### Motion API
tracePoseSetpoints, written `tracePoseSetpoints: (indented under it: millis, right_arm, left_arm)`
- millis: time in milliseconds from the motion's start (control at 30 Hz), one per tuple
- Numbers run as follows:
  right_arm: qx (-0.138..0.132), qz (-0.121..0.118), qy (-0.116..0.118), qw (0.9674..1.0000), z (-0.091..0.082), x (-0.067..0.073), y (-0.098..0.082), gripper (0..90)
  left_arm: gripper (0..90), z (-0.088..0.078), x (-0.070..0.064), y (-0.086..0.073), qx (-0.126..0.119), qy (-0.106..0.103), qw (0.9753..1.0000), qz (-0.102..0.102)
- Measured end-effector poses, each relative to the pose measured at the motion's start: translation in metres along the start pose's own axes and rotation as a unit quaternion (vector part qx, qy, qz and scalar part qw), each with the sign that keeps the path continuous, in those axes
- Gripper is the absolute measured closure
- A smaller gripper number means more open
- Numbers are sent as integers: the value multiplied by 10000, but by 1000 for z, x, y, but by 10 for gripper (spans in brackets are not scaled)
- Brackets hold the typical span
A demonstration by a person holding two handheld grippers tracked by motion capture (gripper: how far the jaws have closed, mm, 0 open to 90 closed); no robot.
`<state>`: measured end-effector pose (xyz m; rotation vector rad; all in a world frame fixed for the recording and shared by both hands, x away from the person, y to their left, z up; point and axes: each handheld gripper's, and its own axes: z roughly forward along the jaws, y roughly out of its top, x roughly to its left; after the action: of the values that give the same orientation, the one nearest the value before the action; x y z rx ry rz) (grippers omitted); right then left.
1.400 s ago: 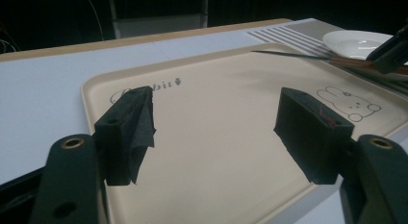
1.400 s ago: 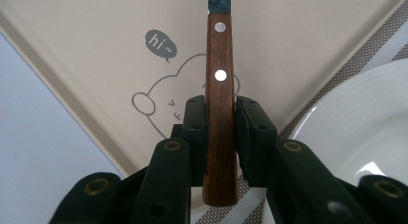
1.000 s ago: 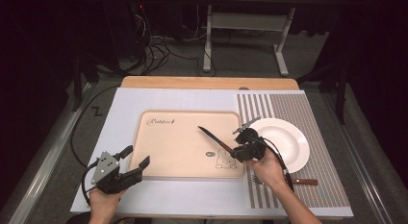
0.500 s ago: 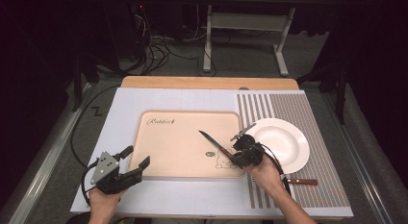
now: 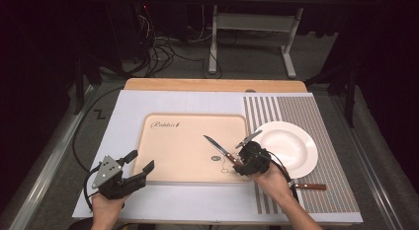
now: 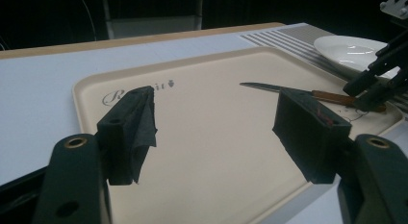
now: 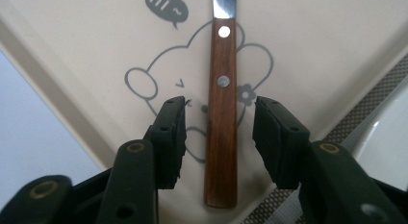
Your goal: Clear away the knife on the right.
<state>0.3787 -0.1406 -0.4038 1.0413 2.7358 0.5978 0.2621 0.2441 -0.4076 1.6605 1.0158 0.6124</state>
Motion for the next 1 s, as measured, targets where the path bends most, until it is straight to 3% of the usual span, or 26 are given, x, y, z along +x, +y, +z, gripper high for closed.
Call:
tracePoseSetpoints:
  millis: [133, 200, 400, 433, 567, 1000]
  right_arm:
    - [-135, 60, -90, 9999, -4, -1, 5, 544]
    - [-241, 56, -102, 9996, -6, 0, 10, 585]
    - [-434, -57, 16, 9990, -5, 6, 26, 825]
    - [-411, -81, 145, 9990, 0, 8, 29, 879]
    - [-356, -35, 242, 9991, 9, 10, 33, 900]
    - [-313, -2, 152, 9994, 28, 8, 41, 900]
  left_arm:
    - [315, 1, 0, 0, 10, -20, 10000, -7]
    - [315, 0, 0, 0, 8, -39, 10000, -8]
    - [313, 2, 0, 0, 64, -123, 9999, -26]
    - [312, 2, 0, 0, 61, -123, 9999, -33]
    - [311, 2, 1, 0, 66, -98, 9999, -26]
    - [307, 1, 2, 0, 45, -81, 9999, -50]
